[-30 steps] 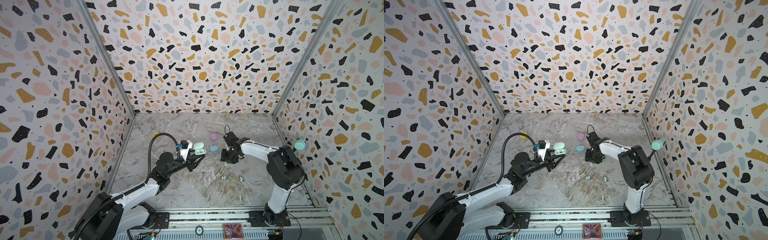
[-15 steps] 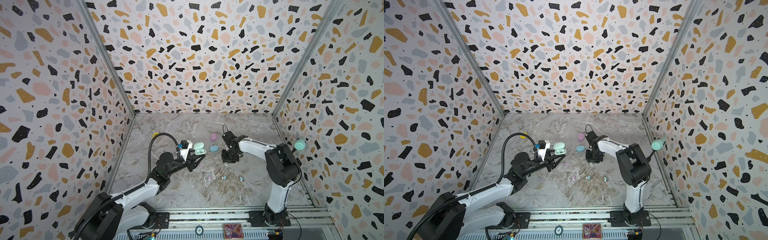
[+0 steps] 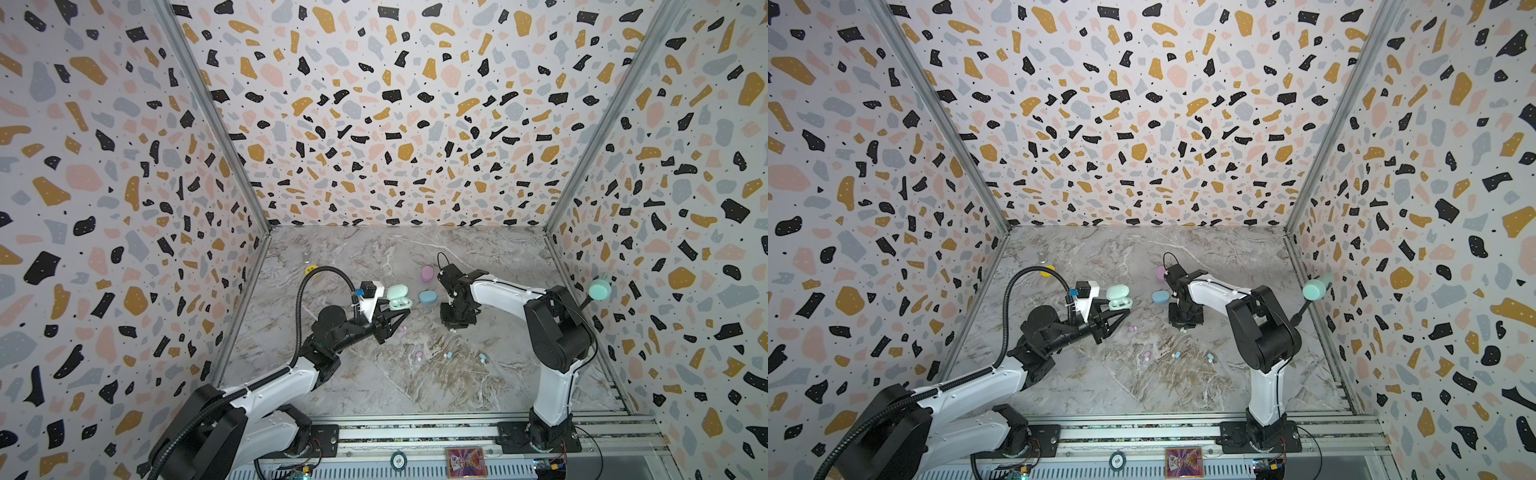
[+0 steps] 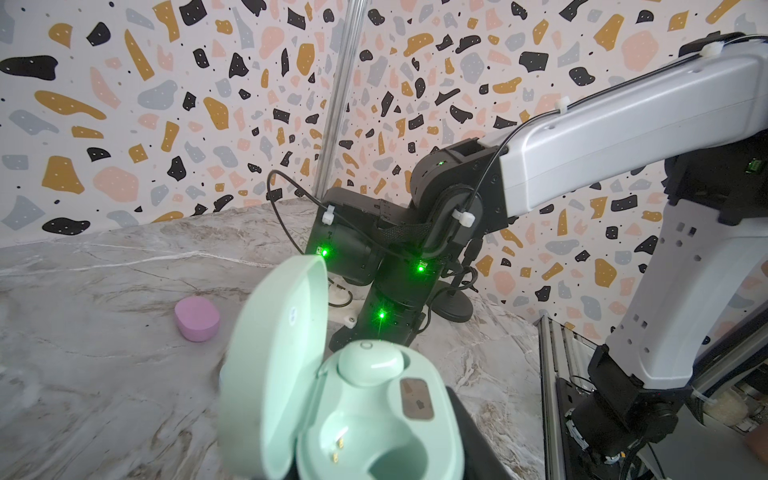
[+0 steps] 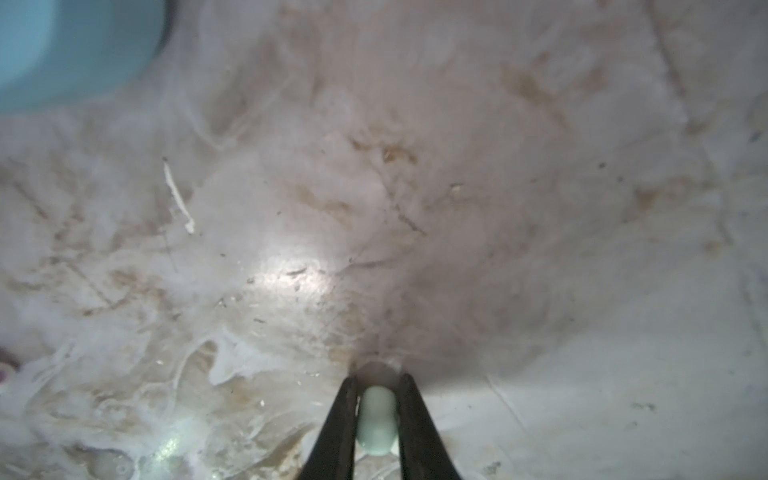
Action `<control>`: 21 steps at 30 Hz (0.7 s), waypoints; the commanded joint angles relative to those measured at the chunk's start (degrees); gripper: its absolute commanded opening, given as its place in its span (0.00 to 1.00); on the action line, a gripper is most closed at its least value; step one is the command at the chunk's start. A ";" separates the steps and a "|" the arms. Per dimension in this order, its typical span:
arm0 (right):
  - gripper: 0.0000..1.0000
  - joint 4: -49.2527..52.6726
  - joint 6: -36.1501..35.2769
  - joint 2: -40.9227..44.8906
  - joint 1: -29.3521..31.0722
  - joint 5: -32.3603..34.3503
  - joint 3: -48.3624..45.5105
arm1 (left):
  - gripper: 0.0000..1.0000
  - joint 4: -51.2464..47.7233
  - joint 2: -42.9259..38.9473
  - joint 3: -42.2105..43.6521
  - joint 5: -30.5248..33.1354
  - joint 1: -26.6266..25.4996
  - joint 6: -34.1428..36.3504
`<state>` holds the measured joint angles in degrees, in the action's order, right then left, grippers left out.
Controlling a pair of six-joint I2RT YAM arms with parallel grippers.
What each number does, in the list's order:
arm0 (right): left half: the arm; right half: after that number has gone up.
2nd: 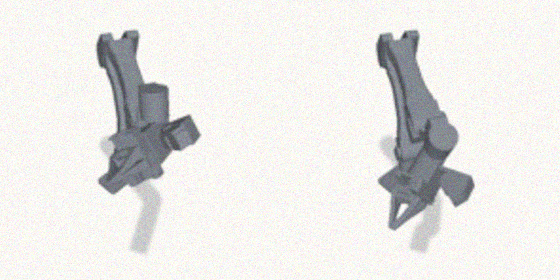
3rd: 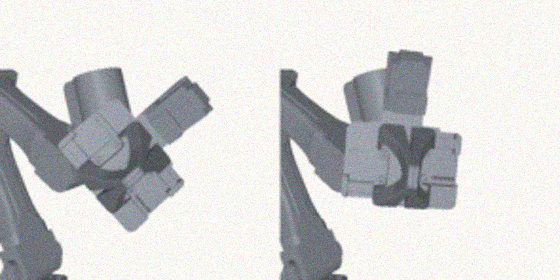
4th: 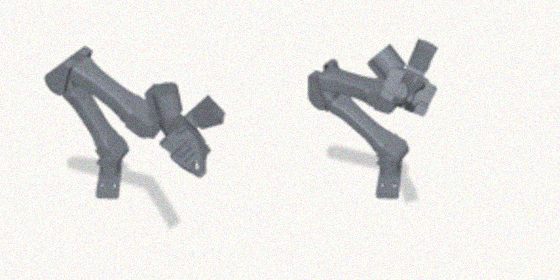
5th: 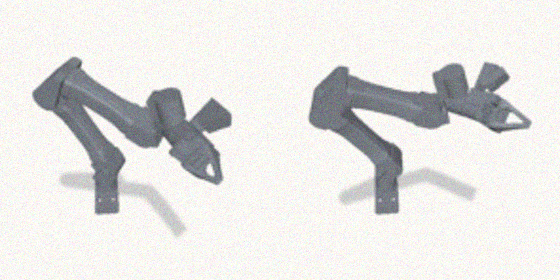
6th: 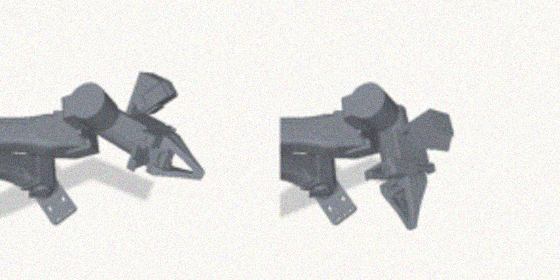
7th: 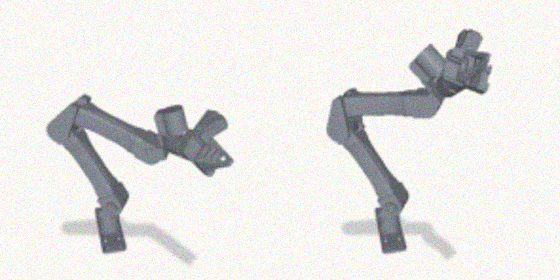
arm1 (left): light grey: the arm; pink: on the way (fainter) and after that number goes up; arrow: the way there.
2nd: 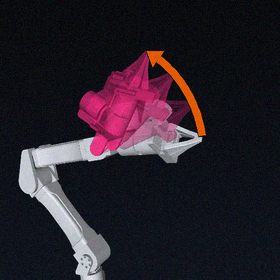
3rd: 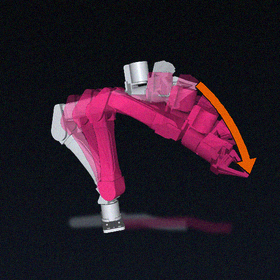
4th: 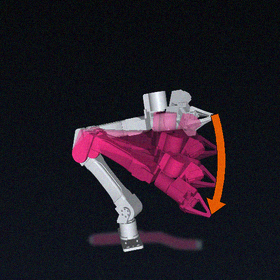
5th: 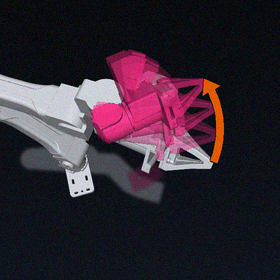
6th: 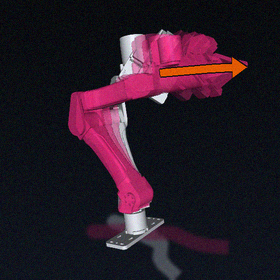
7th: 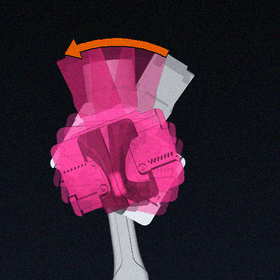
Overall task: Insert the wireless bluetooth earbuds into the charging case
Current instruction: 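Lift the second earbud and carry it toward the case in the left gripper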
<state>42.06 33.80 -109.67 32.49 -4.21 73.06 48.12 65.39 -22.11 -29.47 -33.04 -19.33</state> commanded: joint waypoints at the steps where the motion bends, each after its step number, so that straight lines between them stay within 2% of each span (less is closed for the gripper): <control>1: 0.16 3.77 -0.44 -3.19 0.70 0.60 -1.16 | 0.00 4.48 0.09 0.22 -0.58 0.43 -0.53; 5: 0.11 3.31 -0.74 -2.77 0.78 0.43 -0.95 | 0.00 4.19 0.01 0.10 -0.76 0.43 -0.46; 13: 0.10 2.31 -1.28 1.39 0.68 -0.24 -0.94 | 0.00 3.98 0.69 -0.64 -1.36 0.43 -0.31; 21: 0.10 -0.51 -0.94 7.70 -0.38 -5.37 -1.97 | 0.00 5.38 2.52 -1.49 -2.14 0.34 -0.01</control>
<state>41.82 32.95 -107.22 32.53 -6.92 71.46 48.97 67.44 -22.13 -30.17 -33.04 -19.33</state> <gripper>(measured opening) 0.161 0.429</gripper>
